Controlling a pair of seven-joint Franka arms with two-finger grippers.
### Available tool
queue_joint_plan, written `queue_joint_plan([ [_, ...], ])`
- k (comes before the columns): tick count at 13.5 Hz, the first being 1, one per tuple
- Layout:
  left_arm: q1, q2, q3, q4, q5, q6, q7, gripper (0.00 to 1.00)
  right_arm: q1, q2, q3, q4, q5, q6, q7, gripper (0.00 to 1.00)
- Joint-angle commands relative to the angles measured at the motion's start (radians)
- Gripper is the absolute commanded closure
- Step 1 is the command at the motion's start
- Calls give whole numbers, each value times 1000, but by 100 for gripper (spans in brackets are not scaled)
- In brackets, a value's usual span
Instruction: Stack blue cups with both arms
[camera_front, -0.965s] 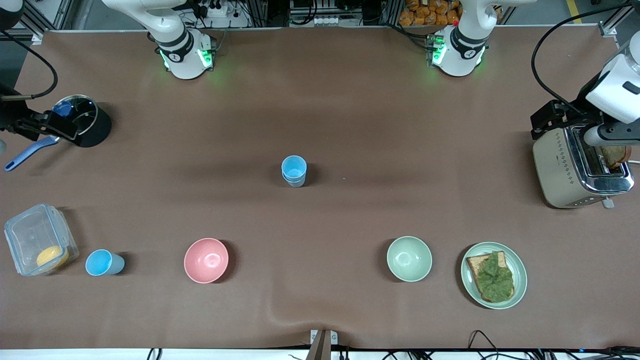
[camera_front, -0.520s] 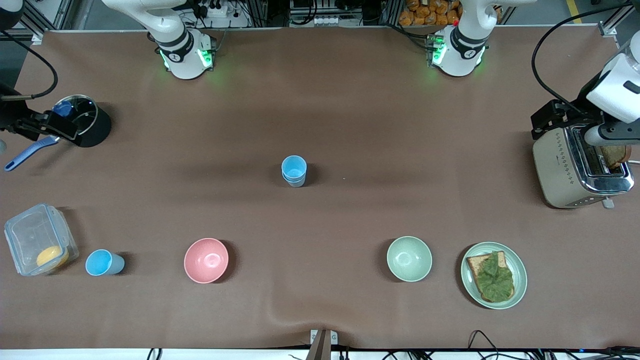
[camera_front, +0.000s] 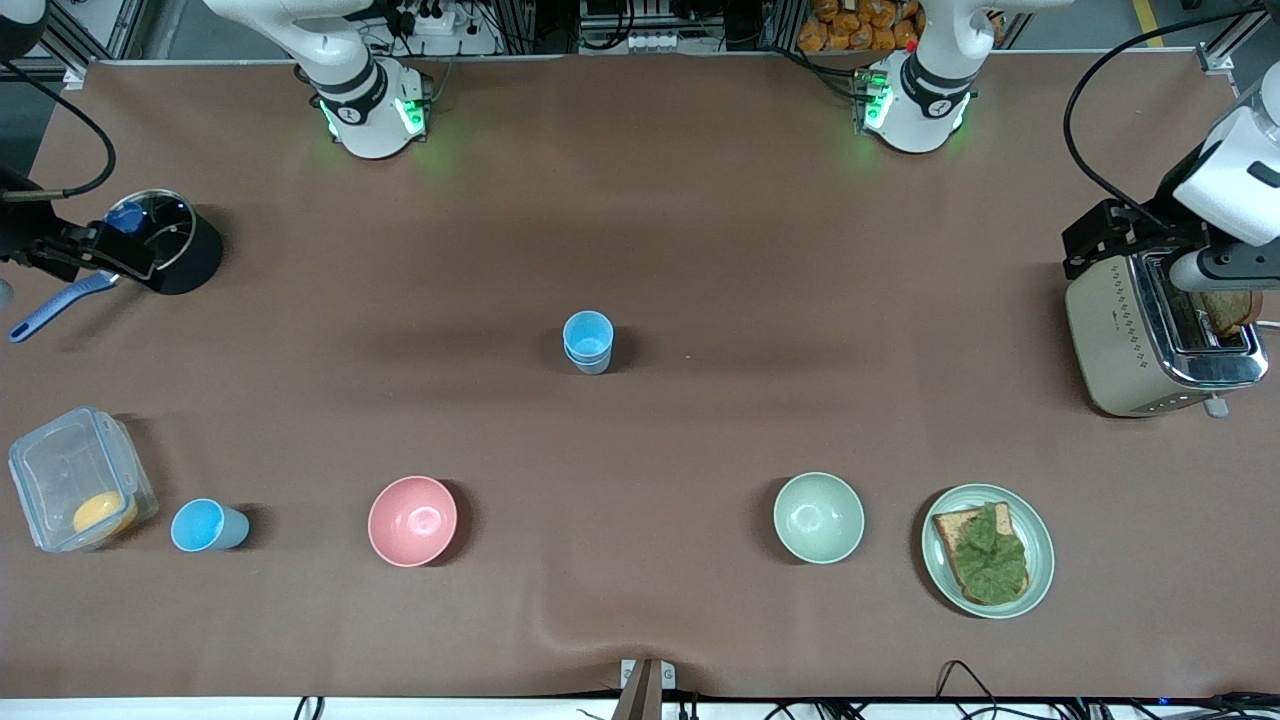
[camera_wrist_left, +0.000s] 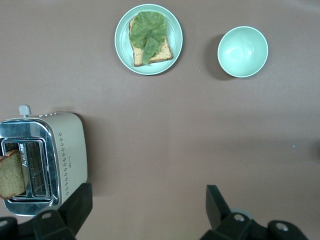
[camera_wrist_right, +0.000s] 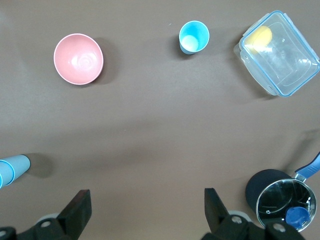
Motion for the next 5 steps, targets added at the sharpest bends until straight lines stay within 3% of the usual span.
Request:
queue_joint_plan([
  [1, -3, -15, 7, -2, -24, -26, 26, 0, -3, -8, 5, -7, -11, -2, 4, 0],
  [5, 0, -15, 11, -3, -27, -44, 27, 0, -3, -8, 5, -7, -11, -2, 4, 0],
])
